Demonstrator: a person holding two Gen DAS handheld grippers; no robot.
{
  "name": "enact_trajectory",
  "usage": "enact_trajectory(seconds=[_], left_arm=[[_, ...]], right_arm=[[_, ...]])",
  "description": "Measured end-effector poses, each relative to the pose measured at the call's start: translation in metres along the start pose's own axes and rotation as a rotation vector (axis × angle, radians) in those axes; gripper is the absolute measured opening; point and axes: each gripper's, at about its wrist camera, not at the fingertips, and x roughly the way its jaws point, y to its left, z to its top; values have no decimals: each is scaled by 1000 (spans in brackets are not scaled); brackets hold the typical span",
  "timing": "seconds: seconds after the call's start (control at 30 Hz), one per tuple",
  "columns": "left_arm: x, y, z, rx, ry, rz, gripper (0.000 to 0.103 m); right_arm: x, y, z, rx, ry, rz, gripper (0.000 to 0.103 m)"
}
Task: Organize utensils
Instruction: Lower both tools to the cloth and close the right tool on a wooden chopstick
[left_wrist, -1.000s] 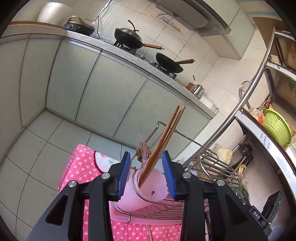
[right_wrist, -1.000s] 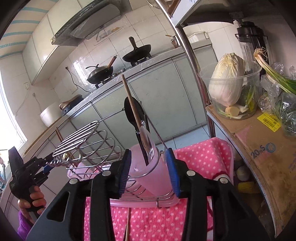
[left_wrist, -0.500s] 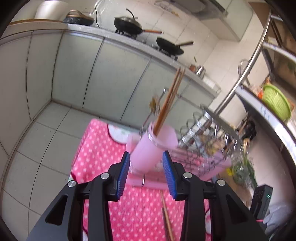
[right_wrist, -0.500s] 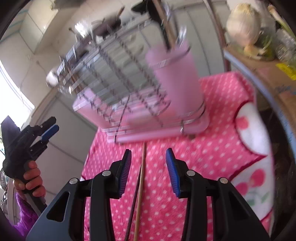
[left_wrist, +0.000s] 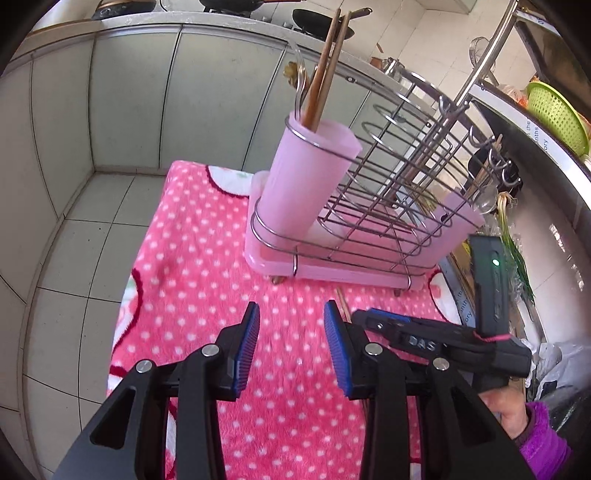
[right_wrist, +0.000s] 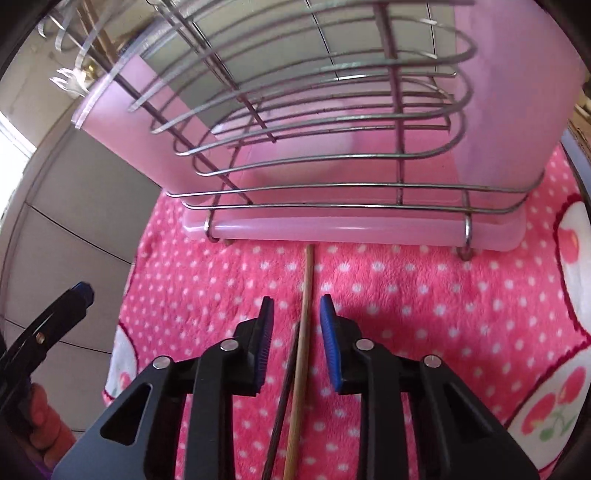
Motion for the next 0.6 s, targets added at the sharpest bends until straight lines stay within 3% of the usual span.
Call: enact_trajectory(seconds=[0.2,0.37,0.6], left_arm=[[11,-2,-7,11,39,-4,35],[29,-12,-11,21,126,-30,33],[69,-38,-14,41,309,-81,24]], right_arm=[[23,2,5,-17,32,-61,8],[10,-10,1,27,9,-40,7],[-19,-45,-17,122,-30,-15,7]])
